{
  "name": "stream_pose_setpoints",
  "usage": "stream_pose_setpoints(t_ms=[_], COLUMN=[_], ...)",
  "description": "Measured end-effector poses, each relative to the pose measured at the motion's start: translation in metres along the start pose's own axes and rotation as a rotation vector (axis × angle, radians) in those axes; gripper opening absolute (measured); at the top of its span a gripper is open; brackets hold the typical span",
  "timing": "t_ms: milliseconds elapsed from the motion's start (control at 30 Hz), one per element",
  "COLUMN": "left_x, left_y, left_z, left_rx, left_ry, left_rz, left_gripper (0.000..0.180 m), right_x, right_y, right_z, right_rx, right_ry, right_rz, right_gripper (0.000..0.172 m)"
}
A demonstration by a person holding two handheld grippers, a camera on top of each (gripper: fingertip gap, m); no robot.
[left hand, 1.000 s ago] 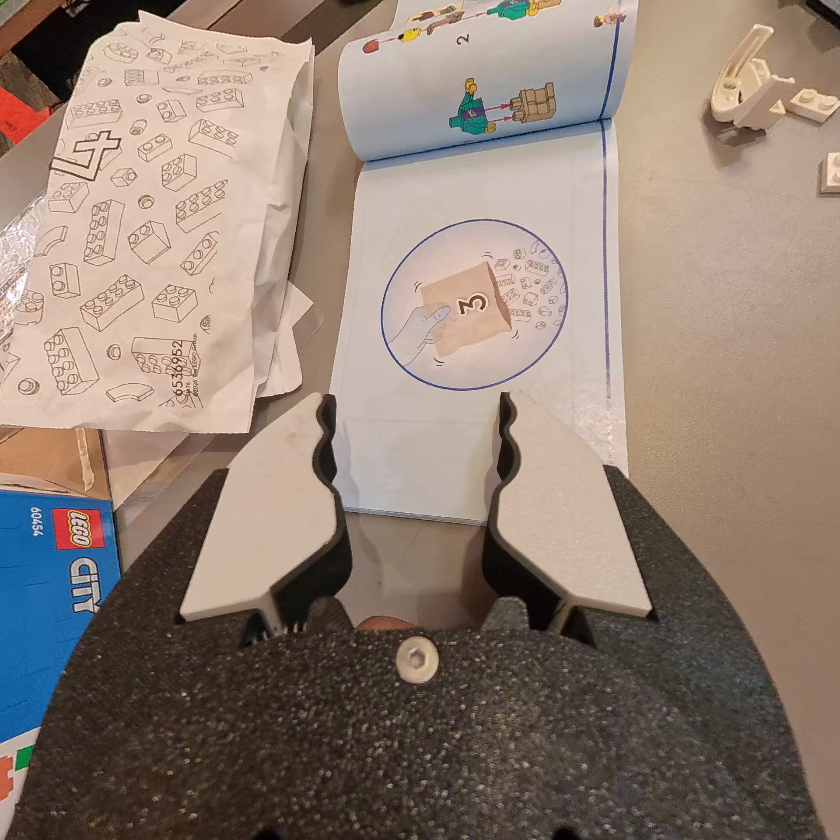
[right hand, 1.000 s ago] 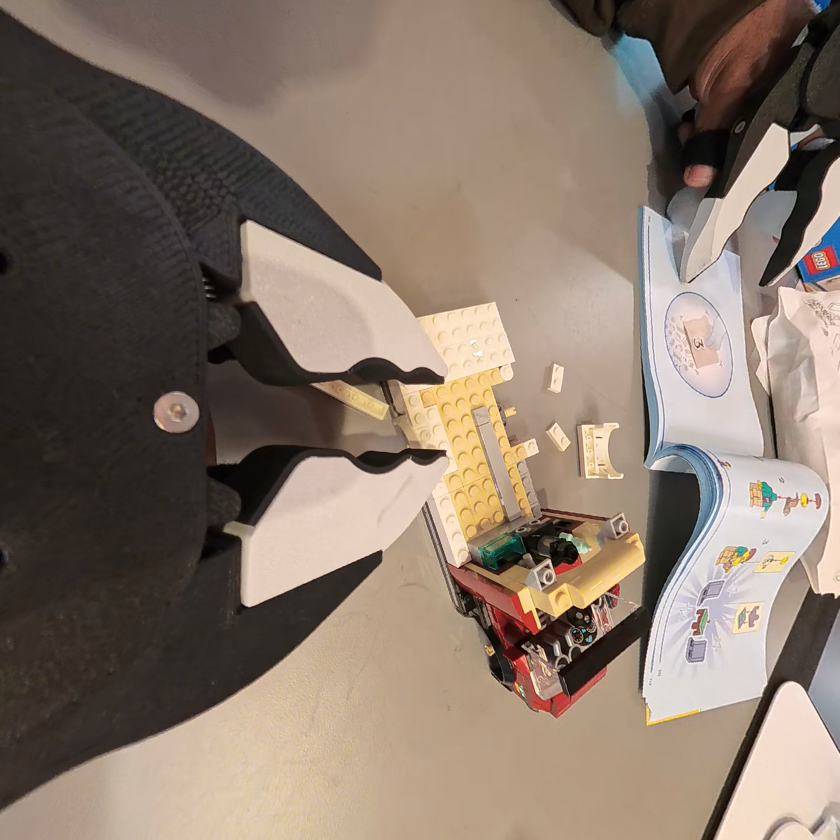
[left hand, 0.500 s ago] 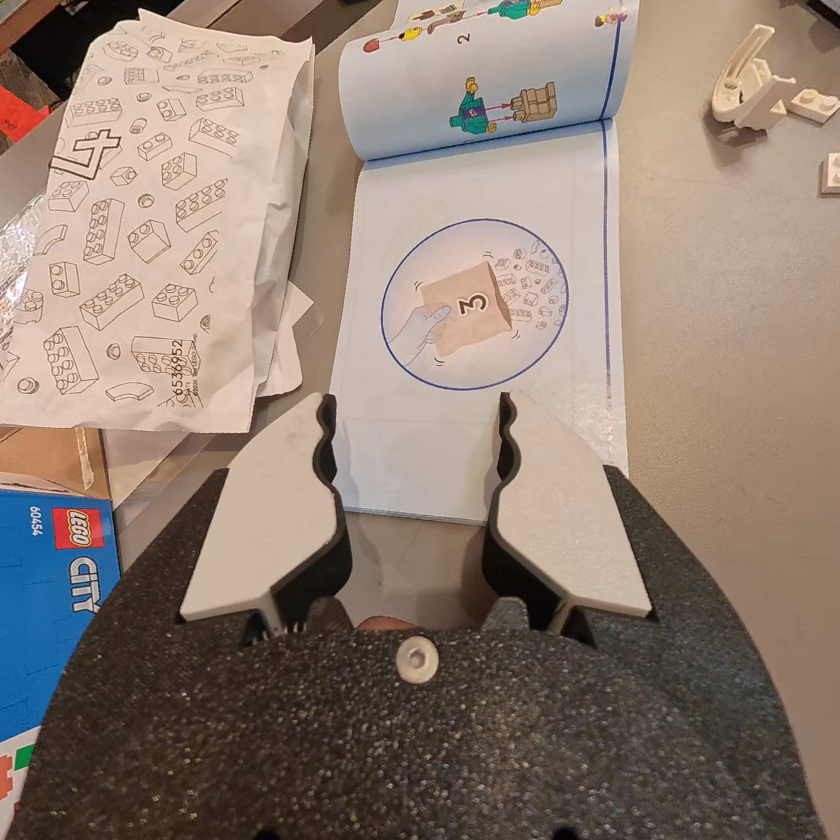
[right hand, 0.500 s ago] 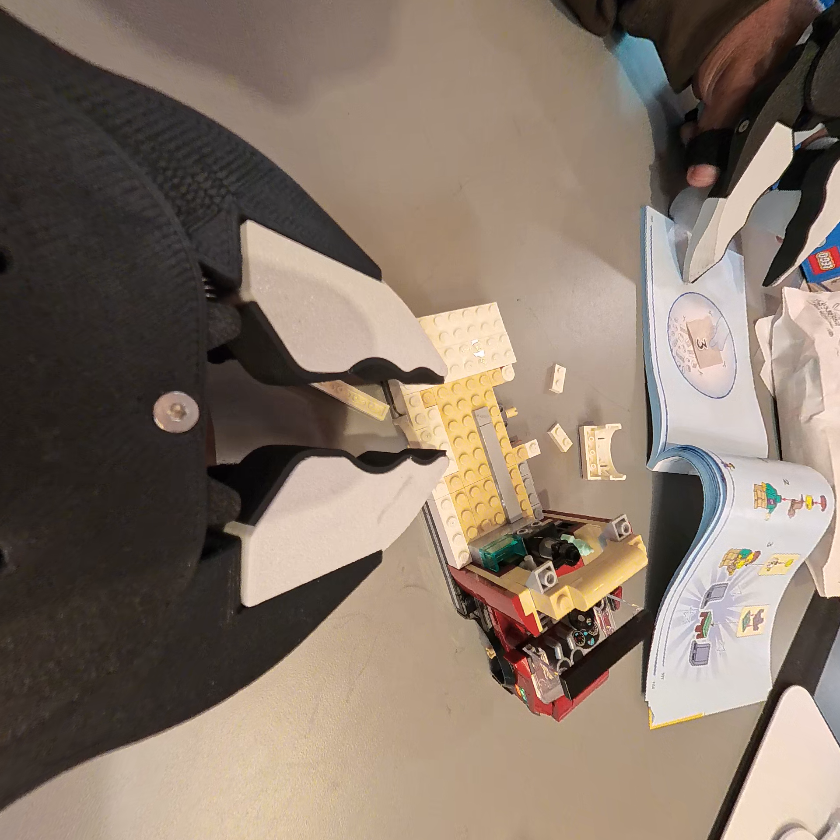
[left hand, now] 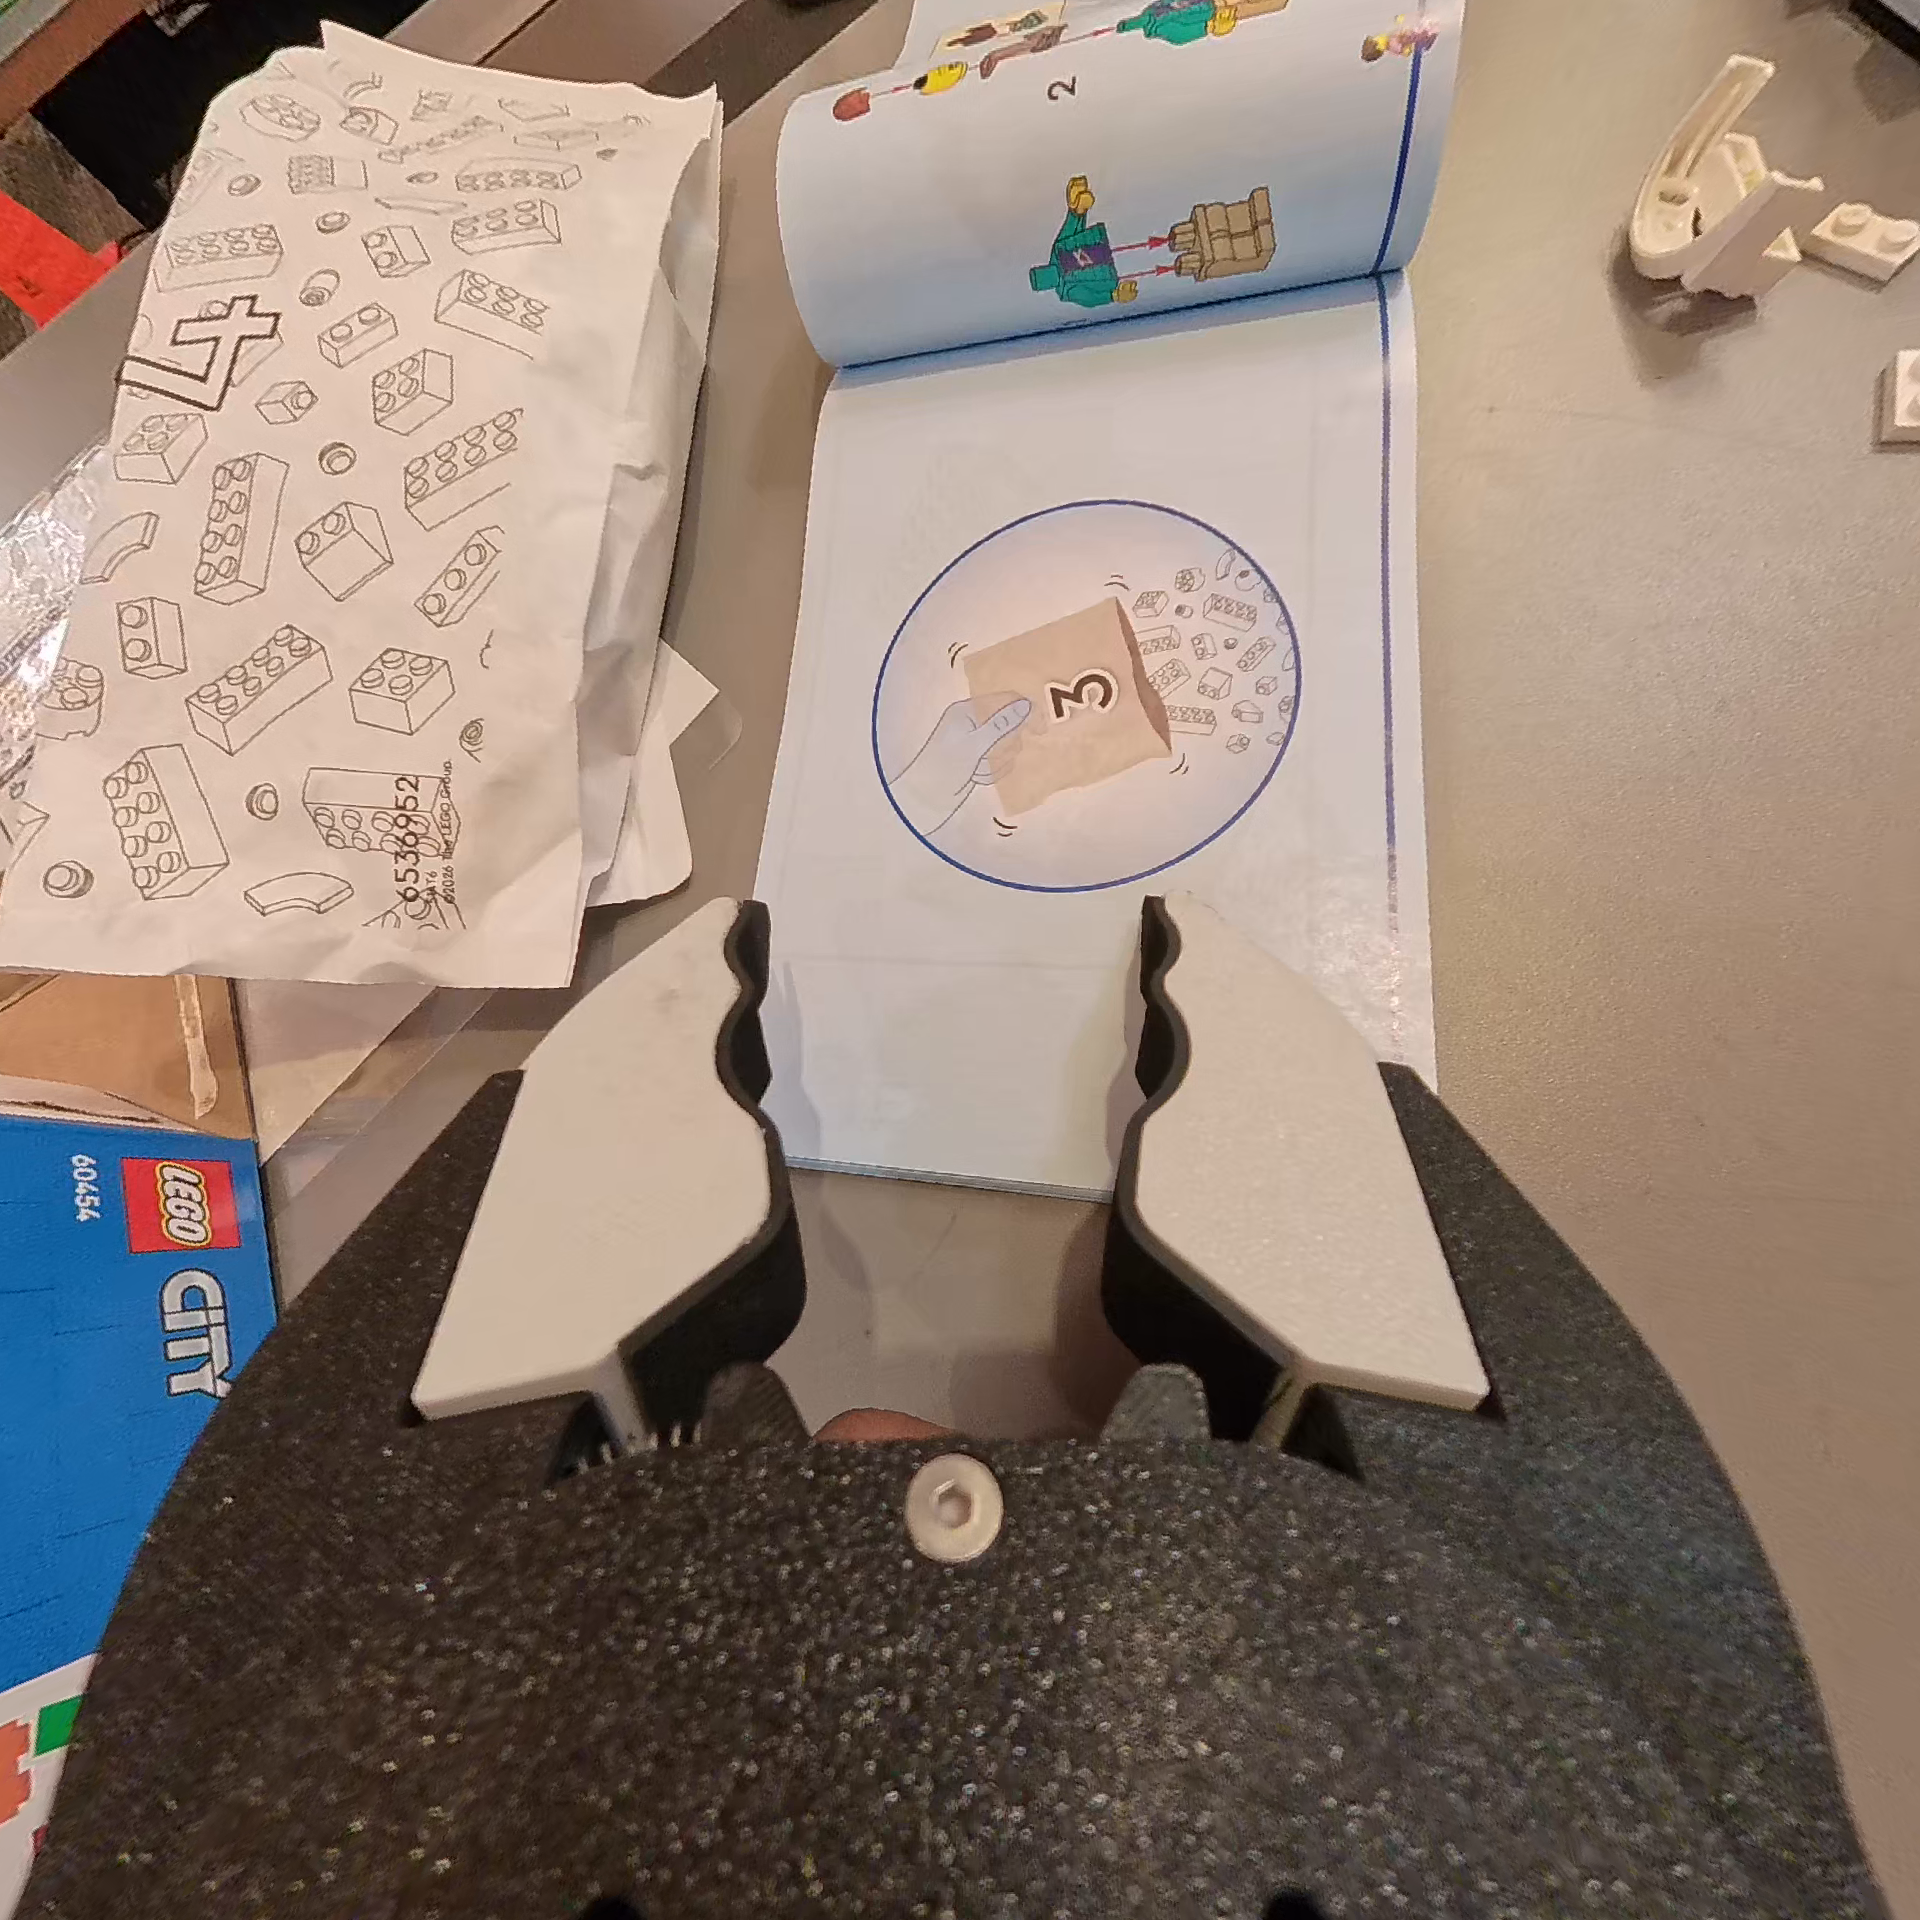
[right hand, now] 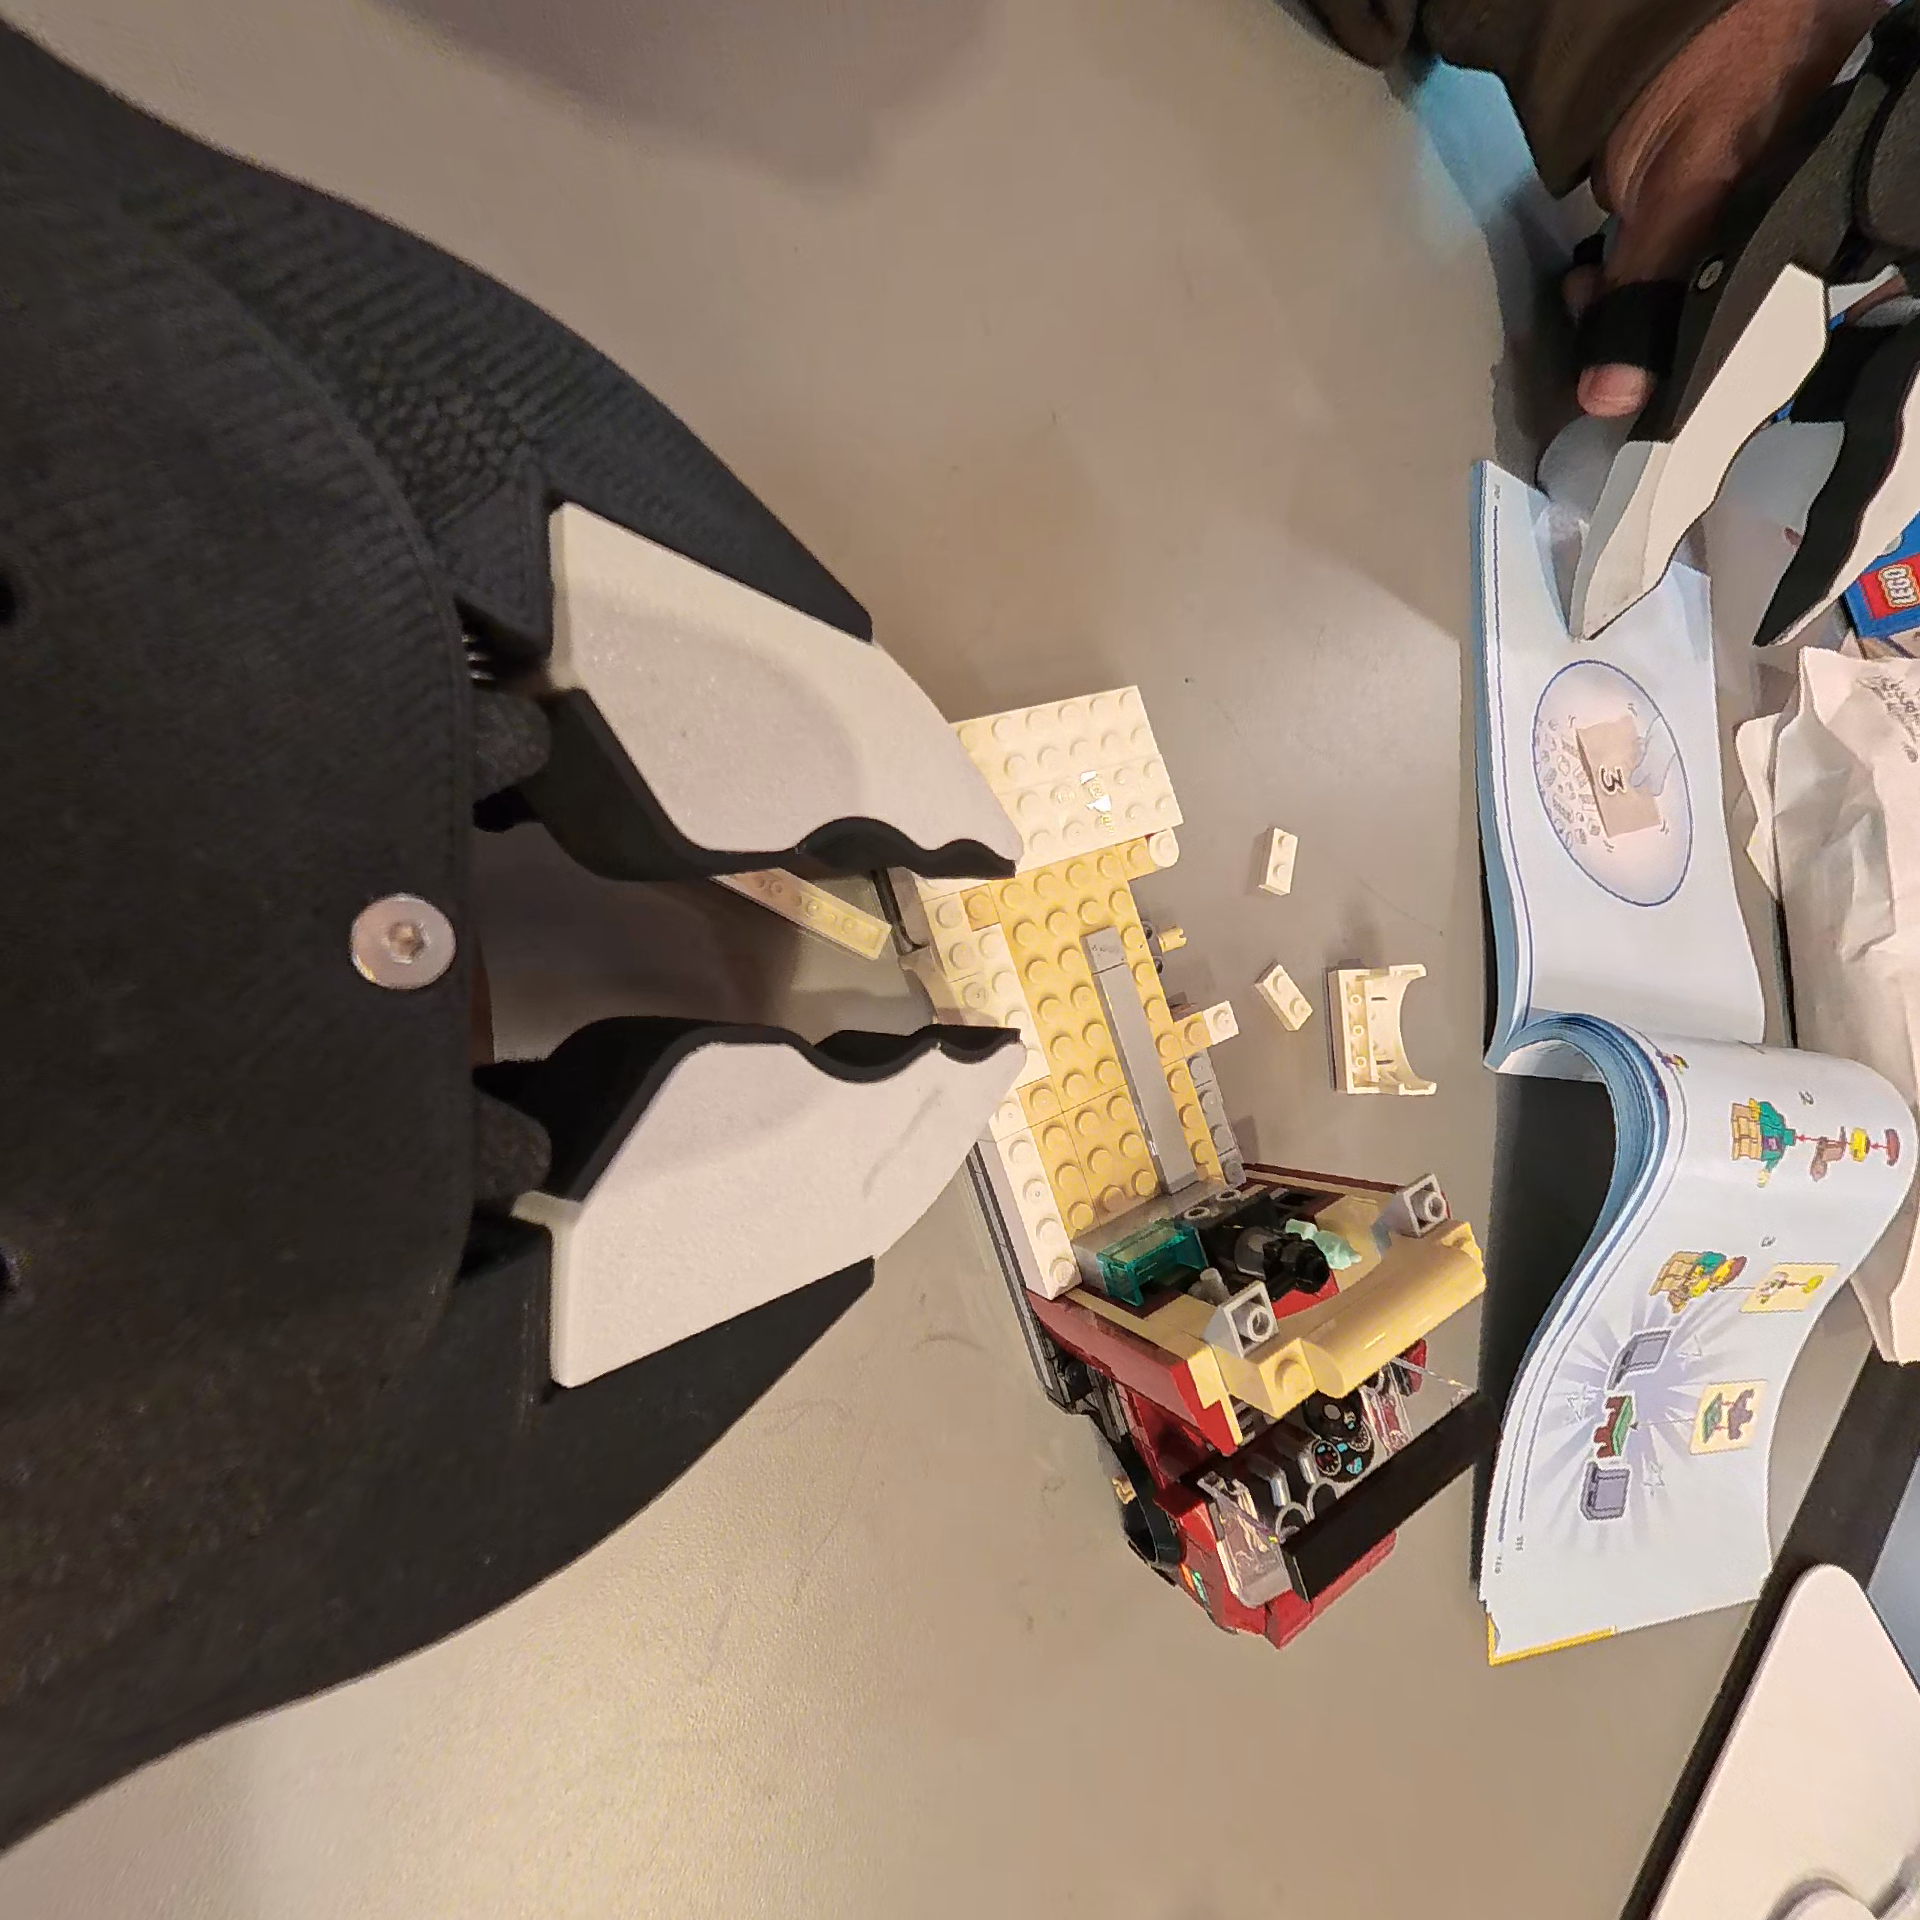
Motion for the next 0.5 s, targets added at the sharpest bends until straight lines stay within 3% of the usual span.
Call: stream_pose_setpoints(t_ms=[233, 500], left_x=[0.000, 0.000], left_y=[0.000, 0.002], left_z=[0.000, 0.001], left_rx=[0.001, 0.028], left_ry=[0.001, -0.001], left_rz=[0.002, -0.002], left_gripper=[0.069, 0.069], right_x=[0.005, 0.023], right_y=[-0.010, -0.064], right_z=[0.007, 0.030], right_rx=[-0.063, -0.305], right_ry=[-0.026, -0.135], right_rz=[0.022, -0.046], right_gripper=[0.027, 0.027])
Point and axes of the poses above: each gripper's, where its closed fingertips meet, z back along the fingers, x out of its top, y = z × x across the jaws, the point moved 2 cm from there along z, back along the fingers, and after that the axes turned 7 degrees about y, right-handed, at the moved point
